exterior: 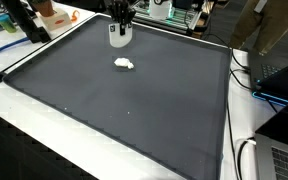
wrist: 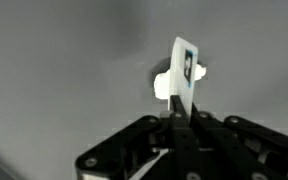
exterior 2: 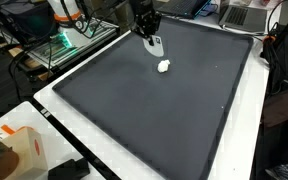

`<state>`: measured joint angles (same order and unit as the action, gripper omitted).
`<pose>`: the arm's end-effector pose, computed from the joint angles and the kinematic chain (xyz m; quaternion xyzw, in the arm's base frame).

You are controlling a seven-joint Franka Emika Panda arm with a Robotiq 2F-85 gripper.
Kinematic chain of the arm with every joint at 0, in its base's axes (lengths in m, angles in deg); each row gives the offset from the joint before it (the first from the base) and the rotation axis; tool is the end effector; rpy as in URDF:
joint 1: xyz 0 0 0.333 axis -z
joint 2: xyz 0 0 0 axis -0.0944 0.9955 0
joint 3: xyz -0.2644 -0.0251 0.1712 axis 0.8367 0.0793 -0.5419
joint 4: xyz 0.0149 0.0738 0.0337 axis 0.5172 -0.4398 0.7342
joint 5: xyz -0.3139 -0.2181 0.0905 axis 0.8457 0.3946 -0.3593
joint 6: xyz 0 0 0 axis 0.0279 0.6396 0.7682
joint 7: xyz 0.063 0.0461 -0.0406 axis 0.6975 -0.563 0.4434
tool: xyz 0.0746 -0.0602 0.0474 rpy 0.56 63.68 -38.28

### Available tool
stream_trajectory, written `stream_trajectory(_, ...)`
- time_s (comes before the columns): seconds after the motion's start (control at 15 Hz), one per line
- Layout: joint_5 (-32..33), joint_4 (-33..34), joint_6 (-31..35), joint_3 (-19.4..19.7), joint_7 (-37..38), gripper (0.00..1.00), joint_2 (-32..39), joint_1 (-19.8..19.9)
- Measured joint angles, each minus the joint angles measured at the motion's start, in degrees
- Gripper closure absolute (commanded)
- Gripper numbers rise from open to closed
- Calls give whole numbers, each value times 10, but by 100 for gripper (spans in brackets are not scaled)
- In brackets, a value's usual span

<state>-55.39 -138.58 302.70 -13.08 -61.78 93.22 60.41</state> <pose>0.4648 0.0114 0.3058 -0.9836 0.1117 -0.1335 0.0464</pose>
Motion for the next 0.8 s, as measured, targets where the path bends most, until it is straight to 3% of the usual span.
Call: stream_trajectory(0.8,2,16,-39,131,-4,99,-47,-137)
